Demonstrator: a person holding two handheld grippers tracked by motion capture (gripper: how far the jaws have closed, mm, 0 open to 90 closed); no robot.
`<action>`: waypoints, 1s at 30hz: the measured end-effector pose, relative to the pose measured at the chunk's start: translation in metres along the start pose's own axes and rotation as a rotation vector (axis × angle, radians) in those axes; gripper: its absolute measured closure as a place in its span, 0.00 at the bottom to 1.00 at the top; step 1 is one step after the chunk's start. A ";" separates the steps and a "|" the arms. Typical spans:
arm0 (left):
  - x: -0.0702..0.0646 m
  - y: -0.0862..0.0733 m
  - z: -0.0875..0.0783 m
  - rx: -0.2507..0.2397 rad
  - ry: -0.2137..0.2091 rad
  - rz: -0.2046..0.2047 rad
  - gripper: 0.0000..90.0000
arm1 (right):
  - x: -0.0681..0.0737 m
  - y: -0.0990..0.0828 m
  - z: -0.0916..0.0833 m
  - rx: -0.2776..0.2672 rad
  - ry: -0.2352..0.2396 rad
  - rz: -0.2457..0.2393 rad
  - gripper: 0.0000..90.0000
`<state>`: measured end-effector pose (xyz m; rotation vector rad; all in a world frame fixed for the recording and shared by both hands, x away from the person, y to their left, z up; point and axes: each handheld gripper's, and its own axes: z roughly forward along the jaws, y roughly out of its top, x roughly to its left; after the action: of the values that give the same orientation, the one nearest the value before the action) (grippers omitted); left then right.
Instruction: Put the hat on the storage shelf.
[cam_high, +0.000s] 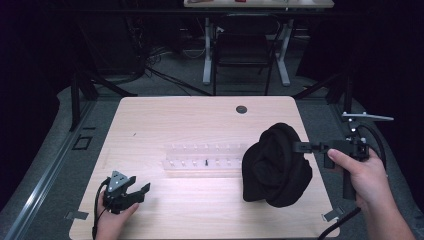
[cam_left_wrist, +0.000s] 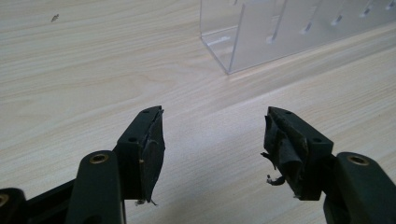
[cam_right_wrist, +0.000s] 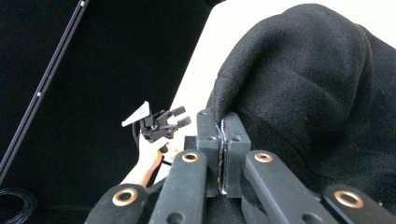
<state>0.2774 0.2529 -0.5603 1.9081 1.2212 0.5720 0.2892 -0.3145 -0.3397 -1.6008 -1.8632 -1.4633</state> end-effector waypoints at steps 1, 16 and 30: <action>0.000 0.000 0.000 0.002 0.000 0.000 0.42 | 0.001 0.001 0.000 -0.006 -0.001 0.001 0.98; 0.000 0.000 0.000 0.004 -0.002 0.001 0.42 | 0.015 0.018 -0.002 -0.035 -0.007 -0.010 0.98; 0.001 0.001 -0.001 0.009 -0.003 0.003 0.42 | 0.028 0.035 0.002 -0.053 0.000 -0.010 0.98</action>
<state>0.2775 0.2535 -0.5591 1.9183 1.2210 0.5652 0.3102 -0.3011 -0.3024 -1.6171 -1.8503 -1.5289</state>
